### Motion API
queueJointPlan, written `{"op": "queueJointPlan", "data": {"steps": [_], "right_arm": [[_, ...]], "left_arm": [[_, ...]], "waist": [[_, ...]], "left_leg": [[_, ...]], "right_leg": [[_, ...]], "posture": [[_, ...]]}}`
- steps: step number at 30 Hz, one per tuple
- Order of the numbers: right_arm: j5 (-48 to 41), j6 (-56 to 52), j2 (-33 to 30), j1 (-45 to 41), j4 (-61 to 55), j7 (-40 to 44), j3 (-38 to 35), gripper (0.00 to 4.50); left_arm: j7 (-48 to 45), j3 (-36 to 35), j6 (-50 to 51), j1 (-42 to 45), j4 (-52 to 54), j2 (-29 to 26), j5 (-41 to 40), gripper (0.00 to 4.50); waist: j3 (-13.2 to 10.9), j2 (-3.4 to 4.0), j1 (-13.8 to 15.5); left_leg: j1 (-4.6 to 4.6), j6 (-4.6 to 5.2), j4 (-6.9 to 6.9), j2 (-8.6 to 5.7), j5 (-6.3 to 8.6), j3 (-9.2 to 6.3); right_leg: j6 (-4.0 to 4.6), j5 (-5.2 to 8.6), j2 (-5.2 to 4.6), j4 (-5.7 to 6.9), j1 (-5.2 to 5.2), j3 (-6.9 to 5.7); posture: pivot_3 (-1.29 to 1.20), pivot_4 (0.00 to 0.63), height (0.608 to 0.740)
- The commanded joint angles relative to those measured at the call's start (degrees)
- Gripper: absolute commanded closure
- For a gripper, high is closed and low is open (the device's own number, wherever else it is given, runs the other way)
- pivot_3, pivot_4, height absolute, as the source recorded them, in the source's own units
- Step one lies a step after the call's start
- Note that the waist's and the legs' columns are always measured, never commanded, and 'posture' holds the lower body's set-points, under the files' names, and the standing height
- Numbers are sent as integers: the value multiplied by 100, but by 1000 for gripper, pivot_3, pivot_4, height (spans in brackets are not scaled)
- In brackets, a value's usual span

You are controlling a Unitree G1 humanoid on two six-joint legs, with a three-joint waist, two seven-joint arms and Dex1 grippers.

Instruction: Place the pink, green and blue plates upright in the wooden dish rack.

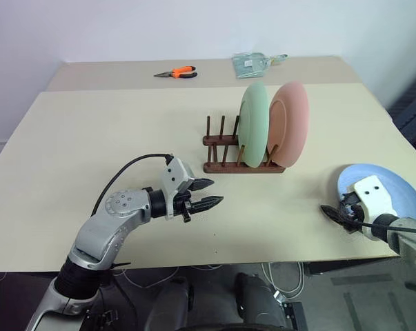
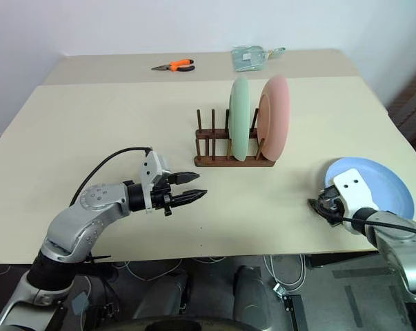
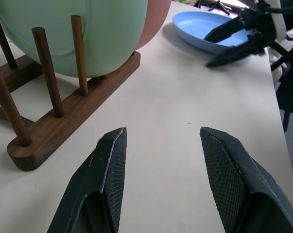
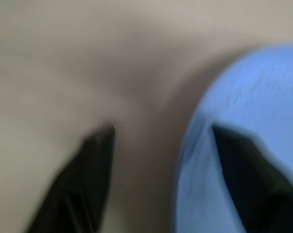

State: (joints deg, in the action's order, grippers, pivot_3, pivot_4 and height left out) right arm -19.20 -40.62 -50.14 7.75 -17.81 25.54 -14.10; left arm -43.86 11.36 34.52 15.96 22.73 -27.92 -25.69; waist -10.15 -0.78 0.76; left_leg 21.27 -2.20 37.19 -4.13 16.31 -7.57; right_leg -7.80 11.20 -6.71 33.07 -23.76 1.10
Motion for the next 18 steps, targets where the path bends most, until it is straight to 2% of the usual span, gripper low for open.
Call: {"op": "queueJointPlan", "data": {"steps": [1,3,6,8,10,14,16,18], "right_arm": [[239,-184,-27,-173,75,-96,-64,3320],[320,-288,-66,-283,70,-104,-85,4403],[515,-129,-110,-505,51,-132,-156,4462],[559,484,-48,-1134,74,-287,-482,4462],[212,849,207,-2038,39,-450,-881,4462],[-2227,124,1007,-4337,-572,-643,-1551,4462],[-3517,-358,1331,-5067,-678,-973,-1656,4462],[-4837,-548,1800,-5633,-688,-1708,-1627,4462]], "left_arm": [[-10,-21,-26,4,221,9,-45,2044],[9,-29,-28,-4,233,13,-44,2044],[68,-108,36,-4,260,59,-134,2044],[90,-193,116,-5,296,67,-232,2044],[77,-241,111,-29,276,36,-236,2044],[96,-406,-316,-147,45,-61,44,2044],[135,-507,-563,-166,-159,-135,224,2044],[104,-564,-815,-214,-342,-231,389,2044]], "waist": [[-1,-1,6],[1,-6,0],[1,-5,-7],[-6,4,-35],[-10,19,-75],[-19,39,-155],[-8,15,-119],[8,-12,-97]], "left_leg": [[1,0,2,-1,0,-1],[1,0,3,-1,0,-1],[-2,0,1,1,0,-3],[-1,0,0,0,0,-3],[-2,0,2,-1,0,9],[-3,1,-7,3,-1,5],[-3,1,-20,6,-1,-17],[3,0,-24,10,0,-48]], "right_leg": [[0,0,0,-1,1,0],[0,0,0,-1,2,0],[0,0,3,1,1,-2],[0,0,3,1,0,-1],[-1,-2,1,2,-3,8],[-3,-7,6,6,-10,6],[4,-22,11,7,-10,-7],[6,-23,15,5,-8,-33]], "posture": [[0,150,740],[0,150,740],[0,150,740],[0,150,740],[0,150,740],[0,150,740],[0,150,740],[0,150,740]]}}
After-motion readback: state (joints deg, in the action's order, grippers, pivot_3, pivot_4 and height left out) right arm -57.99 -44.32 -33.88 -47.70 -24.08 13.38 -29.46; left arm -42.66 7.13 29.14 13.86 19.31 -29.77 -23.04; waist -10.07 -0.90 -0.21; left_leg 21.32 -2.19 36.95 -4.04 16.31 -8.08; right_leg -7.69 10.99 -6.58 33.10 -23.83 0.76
